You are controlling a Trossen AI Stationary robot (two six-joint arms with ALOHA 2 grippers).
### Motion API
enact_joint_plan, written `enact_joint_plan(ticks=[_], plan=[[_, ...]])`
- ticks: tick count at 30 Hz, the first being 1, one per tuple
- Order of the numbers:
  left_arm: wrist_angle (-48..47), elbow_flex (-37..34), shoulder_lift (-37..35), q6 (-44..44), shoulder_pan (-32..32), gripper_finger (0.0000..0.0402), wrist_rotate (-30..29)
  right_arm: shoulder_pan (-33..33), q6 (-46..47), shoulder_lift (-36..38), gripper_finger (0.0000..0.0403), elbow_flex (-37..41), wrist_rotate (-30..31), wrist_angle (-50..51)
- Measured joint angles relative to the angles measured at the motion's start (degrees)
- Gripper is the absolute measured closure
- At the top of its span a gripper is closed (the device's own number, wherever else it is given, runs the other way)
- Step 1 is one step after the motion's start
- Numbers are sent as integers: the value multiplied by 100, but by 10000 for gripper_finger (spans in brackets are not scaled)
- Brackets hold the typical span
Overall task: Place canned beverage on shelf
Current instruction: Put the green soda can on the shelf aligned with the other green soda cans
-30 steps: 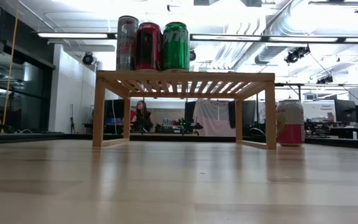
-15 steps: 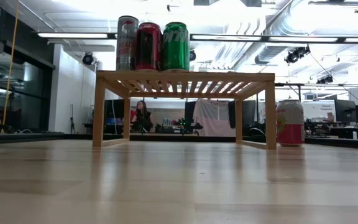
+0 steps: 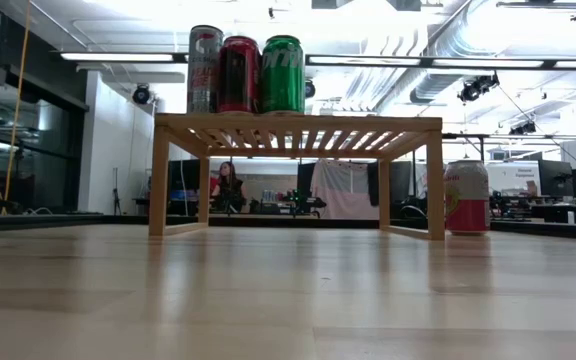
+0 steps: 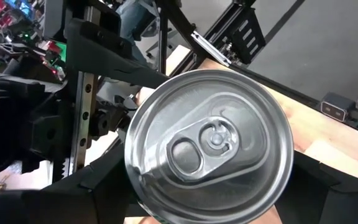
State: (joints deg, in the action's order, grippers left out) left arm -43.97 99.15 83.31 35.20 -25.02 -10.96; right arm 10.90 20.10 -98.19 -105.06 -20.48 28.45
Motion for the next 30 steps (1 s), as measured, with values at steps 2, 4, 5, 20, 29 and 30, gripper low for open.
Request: enact_joint_plan(ticks=[2,4,5,20,29,30], plan=[[-41,0,-24,27,0,116,-15,0,-122,0,59,2,47,-16],[-64,0,-29,26,0,116,-30,-4,-209,-2,59,2,42,-18],[-73,0,-29,19,0,116,-32,-4,-221,-2,59,2,46,-19],[-128,0,-31,-34,2,116,-4,46,-370,-17,8,0,-11,71],[-153,0,-31,-9,-2,116,-43,-49,-517,9,15,-2,-190,505],[-155,-2,-31,-9,-2,116,-56,-52,-519,11,15,-2,-182,587]])
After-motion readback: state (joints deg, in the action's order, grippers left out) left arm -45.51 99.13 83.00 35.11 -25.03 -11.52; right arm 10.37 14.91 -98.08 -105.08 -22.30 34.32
